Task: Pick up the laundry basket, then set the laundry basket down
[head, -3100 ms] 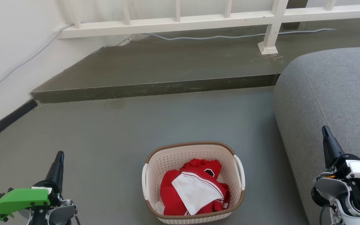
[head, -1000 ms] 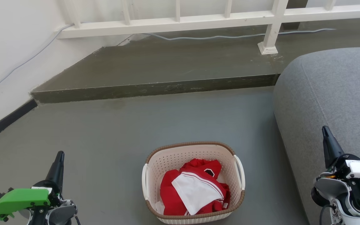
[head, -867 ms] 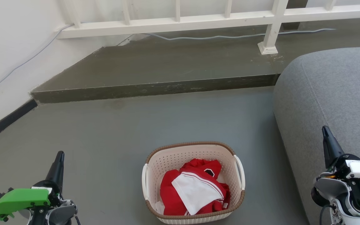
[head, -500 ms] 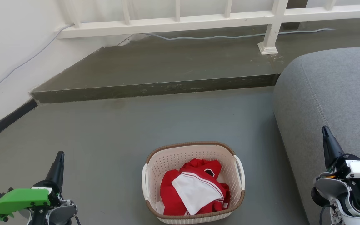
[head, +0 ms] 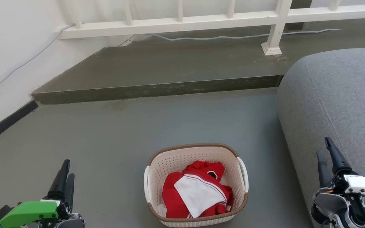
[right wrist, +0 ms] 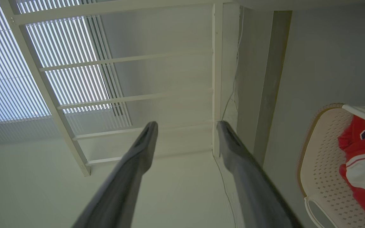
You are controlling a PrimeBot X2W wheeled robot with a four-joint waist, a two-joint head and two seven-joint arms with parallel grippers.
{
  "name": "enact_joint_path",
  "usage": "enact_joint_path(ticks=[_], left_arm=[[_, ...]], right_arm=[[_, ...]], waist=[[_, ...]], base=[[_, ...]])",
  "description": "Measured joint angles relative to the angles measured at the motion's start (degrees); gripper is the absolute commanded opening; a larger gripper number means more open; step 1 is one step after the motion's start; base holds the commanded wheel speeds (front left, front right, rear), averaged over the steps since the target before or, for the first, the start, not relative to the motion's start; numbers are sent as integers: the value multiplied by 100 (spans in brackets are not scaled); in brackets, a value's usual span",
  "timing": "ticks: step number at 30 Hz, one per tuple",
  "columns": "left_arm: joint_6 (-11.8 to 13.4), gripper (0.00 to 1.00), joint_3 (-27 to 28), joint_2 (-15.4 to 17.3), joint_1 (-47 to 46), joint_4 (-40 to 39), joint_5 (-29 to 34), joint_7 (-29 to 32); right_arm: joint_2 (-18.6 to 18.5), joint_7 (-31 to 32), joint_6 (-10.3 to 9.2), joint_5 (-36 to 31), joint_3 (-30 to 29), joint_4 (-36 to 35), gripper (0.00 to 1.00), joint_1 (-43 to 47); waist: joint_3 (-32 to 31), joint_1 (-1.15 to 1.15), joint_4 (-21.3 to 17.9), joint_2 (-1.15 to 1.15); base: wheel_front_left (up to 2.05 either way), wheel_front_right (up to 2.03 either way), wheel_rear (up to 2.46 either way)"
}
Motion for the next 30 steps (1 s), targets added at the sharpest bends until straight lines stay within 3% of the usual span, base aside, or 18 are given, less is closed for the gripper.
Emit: enact_joint_path(ticks=[9, 21, 30], left_arm=[[0, 100, -38, 1, -2, -51, 12, -141], [0, 100, -240, 15, -15, -223, 477, -411], [0, 100, -460, 149, -43, -368, 1147, -619]], right_arm=[[-3, -73, 0, 1, 63, -125, 100, -10], [-9, -254, 0, 46, 243, -330, 100, -27], [-274, -544, 0, -692, 546, -579, 100, -144]], waist=[[6, 0, -2, 0], [10, 0, -4, 0], [17, 0, -11, 0]], base=[[0, 0, 0], [0, 0, 0], [0, 0, 0]])
